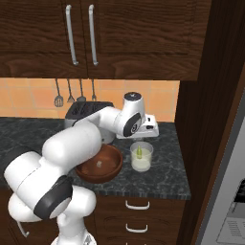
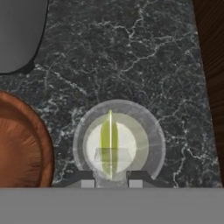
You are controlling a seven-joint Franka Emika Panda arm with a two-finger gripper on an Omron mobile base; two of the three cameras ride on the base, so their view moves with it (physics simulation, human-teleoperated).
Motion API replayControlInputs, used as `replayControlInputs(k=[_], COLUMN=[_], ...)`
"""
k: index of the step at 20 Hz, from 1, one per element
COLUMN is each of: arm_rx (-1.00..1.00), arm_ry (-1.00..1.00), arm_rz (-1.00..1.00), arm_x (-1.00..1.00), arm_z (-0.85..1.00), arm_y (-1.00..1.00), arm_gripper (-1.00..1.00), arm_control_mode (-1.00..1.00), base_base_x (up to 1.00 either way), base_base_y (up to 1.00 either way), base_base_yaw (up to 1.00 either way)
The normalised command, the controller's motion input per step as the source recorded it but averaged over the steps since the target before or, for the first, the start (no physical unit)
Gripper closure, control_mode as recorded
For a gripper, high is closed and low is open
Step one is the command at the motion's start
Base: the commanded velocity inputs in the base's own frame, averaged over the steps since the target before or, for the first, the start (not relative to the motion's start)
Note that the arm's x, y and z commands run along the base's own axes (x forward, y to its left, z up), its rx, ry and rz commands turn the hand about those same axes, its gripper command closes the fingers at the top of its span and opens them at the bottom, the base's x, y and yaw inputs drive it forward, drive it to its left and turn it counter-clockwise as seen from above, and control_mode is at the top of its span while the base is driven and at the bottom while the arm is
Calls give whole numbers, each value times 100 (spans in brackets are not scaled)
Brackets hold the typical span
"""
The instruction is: Grab a lemon wedge from the fridge and one ice cube from the ice bowl, and put them in the glass of lemonade.
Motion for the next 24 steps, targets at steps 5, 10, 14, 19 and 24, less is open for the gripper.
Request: replayControlInputs(k=[5,10,14,19,24], arm_rx=[0,0,0,0,0], arm_ry=[12,3,0,0,0], arm_rz=[1,3,6,0,0], arm_x=[19,12,0,0,0], arm_z=[0,0,0,0,0], arm_y=[-1,-9,-18,0,0], arm_gripper=[100,100,100,-100,-100], arm_control_mode=[-100,-100,-100,-100,-100], base_base_x=[0,0,0,0,0], base_base_y=[0,0,0,0,0], base_base_yaw=[0,0,0,0,0])
